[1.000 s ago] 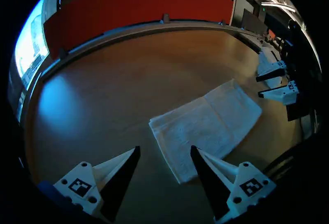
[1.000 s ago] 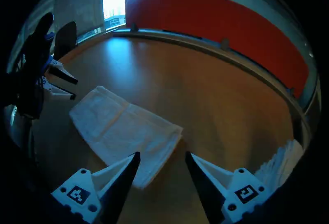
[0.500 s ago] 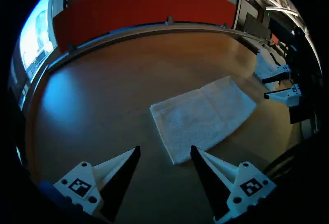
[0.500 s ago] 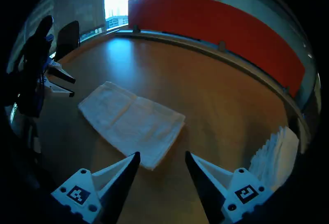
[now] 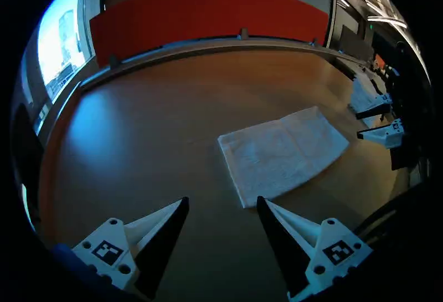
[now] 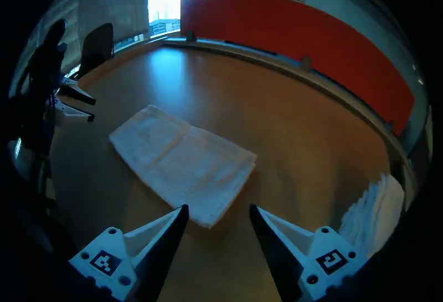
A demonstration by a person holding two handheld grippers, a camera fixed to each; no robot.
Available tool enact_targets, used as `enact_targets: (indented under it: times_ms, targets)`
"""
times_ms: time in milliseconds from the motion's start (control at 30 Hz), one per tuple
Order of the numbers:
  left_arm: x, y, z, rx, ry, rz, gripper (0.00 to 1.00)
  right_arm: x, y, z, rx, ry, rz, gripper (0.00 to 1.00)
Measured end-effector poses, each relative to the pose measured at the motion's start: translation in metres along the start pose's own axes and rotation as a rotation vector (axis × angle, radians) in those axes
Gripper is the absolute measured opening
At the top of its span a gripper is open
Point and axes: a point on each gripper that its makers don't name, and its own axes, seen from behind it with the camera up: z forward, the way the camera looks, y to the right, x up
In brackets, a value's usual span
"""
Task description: Fold towel
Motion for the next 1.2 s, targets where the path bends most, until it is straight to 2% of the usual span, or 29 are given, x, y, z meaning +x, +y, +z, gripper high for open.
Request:
enact_targets:
  times_ms: [400,867,1200]
  targets:
    - [-0.025,-0.016,-0.026,0.065,0.016,-0.079,0.90,-0.001,-0.004,0.009,0.031,-0.008,-0.030,0.84]
    - [-0.050,-0.029,-0.054,0.116,0.022,-0.144,0.90,-0.026,-0.007,0.022,0.071,-0.058,-0.073,0.84]
    - [-0.063,-0.038,-0.066,0.143,0.018,-0.163,0.90,-0.043,-0.008,0.029,0.112,-0.115,-0.114,0.74]
